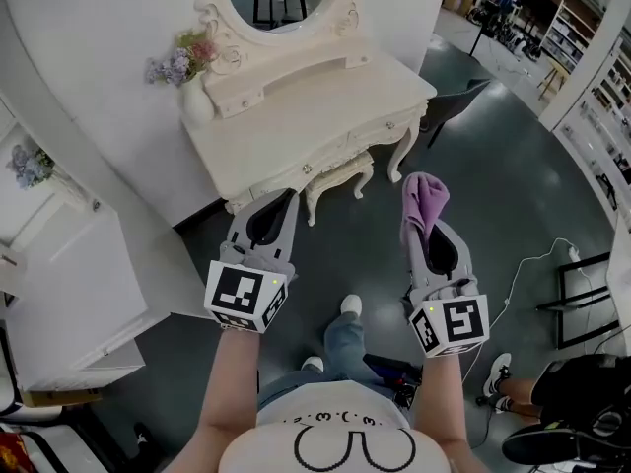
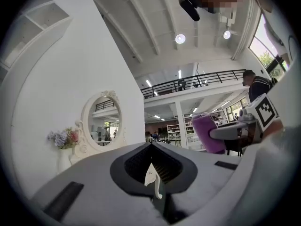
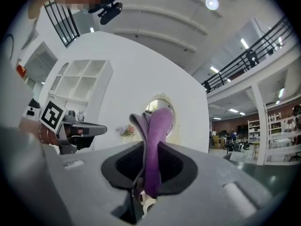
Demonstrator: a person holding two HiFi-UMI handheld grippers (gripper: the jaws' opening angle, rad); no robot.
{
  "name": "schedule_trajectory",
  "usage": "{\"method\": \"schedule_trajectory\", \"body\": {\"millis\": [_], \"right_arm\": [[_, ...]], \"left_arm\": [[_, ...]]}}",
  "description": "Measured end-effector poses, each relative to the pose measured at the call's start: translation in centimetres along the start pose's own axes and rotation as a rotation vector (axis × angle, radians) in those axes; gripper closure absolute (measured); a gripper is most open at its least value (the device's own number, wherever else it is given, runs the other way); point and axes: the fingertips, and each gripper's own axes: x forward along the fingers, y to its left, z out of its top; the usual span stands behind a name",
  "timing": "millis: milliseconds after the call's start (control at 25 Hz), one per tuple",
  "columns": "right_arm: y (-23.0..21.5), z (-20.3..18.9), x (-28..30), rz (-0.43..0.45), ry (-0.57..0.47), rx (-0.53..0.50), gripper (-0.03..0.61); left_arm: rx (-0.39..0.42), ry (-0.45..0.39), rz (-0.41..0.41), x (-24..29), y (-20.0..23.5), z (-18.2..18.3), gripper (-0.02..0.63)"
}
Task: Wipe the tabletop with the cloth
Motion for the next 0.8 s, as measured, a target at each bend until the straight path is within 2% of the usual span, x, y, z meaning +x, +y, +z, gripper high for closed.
{"method": "schedule_trajectory", "body": {"millis": [160, 320, 480, 640, 800], "right_arm": [[-3.0, -0.3, 3.2, 0.019, 0.000, -0.005, 0.512], [-6.3, -1.3, 6.7, 0.051, 0.054, -0.019, 0.511], [-11.1, -1.8, 10.1, 0.026, 0.054, 0.013, 0.508], [-16.3, -3.1, 13.5, 0.004, 0.073, 0.090, 0.505], [-20.0, -4.4, 16.7, 0.032, 0.104, 0.090, 0.505]], "left_arm": [[-0.035, 0.015, -0.019, 4.4, 0.4, -0.5, 0.617], [-0.049, 0.028, -0.056, 9.3, 0.4, -1.0, 0.617], [-0.063, 0.042, -0.050, 14.7, 0.9, -1.3, 0.617], [-0.056, 0.039, -0.045, 20.0, 0.7, -1.6, 0.617], [-0.001, 0.041, 0.006, 24.7, 1.1, -2.2, 0.617]]}}
